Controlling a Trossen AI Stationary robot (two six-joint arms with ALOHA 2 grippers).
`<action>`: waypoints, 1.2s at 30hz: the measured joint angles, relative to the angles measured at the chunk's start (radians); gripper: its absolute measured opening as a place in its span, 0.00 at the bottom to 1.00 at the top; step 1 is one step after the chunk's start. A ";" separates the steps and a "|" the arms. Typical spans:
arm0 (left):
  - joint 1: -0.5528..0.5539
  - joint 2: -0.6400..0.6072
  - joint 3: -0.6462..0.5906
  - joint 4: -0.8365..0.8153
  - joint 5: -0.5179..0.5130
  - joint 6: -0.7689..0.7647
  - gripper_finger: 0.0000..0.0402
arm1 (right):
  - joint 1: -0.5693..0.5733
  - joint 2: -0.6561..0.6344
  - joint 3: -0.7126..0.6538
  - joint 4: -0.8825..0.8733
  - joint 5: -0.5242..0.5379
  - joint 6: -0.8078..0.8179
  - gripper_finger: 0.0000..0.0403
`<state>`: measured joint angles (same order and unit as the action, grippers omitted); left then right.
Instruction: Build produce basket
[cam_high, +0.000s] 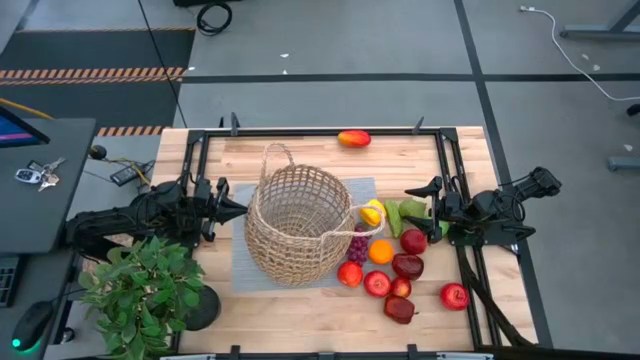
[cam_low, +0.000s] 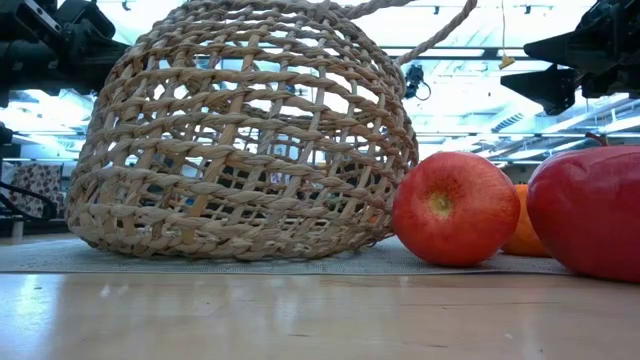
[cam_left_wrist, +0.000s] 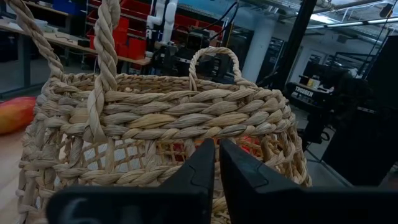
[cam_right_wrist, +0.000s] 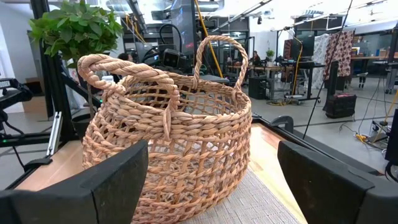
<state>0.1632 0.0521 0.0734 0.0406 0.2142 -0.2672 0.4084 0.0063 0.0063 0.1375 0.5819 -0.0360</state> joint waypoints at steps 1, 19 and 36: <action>0.000 0.000 0.000 0.000 0.000 0.000 0.07 | 0.000 0.000 0.000 0.000 0.000 0.000 0.90; 0.000 0.000 0.000 0.000 0.000 0.000 0.07 | 0.000 0.000 0.000 0.083 0.000 0.040 0.90; 0.000 0.000 0.000 0.000 0.000 0.000 0.07 | -0.002 0.003 0.134 0.401 0.076 -0.224 0.90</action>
<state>0.1631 0.0521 0.0735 0.0406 0.2144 -0.2675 0.4061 0.0093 0.1401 0.5388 0.6575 -0.2596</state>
